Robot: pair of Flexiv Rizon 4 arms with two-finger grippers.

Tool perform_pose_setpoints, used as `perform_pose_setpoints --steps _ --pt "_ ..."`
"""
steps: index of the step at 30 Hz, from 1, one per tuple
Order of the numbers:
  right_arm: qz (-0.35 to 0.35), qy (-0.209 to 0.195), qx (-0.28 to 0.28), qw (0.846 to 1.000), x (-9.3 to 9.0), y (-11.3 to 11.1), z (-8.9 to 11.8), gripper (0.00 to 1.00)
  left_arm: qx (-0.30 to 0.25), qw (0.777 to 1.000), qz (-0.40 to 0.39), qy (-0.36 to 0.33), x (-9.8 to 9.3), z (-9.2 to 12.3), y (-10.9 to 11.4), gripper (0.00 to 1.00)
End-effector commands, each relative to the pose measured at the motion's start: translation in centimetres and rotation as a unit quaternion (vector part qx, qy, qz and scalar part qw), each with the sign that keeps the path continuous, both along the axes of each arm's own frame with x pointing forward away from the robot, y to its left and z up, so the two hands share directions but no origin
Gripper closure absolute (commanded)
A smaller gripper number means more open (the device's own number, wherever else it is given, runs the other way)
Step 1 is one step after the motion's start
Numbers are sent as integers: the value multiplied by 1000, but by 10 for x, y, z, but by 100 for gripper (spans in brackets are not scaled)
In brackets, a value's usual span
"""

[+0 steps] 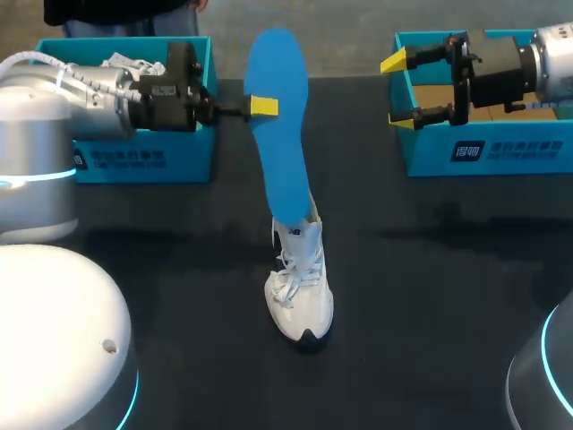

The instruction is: Take the shoe out of the shoebox, open the shoe tongue, remove and reinsert the insole, then place the shoe into the shoebox

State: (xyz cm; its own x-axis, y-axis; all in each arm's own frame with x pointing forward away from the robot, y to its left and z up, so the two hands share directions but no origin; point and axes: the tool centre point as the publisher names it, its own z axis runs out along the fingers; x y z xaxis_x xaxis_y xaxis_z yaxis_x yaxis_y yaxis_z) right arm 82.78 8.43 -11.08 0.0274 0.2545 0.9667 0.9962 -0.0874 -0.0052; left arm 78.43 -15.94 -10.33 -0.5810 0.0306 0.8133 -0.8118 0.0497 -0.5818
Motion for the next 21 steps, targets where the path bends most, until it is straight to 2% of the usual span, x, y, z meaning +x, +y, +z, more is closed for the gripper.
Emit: perform_pose_setpoints --steps 1,15,18,21 --pt "1 1 -1 1000 1 1 0 0 8 984 -62 166 6 -1 5 100" --pt "1 1 -1 1000 1 1 0 0 12 984 -61 164 6 -4 3 100" --pt "1 1 -1 1000 1 1 0 0 -3 981 -59 186 10 -10 1 100" --pt "3 3 -29 1000 1 5 4 0 -21 977 -54 205 13 -12 0 100"
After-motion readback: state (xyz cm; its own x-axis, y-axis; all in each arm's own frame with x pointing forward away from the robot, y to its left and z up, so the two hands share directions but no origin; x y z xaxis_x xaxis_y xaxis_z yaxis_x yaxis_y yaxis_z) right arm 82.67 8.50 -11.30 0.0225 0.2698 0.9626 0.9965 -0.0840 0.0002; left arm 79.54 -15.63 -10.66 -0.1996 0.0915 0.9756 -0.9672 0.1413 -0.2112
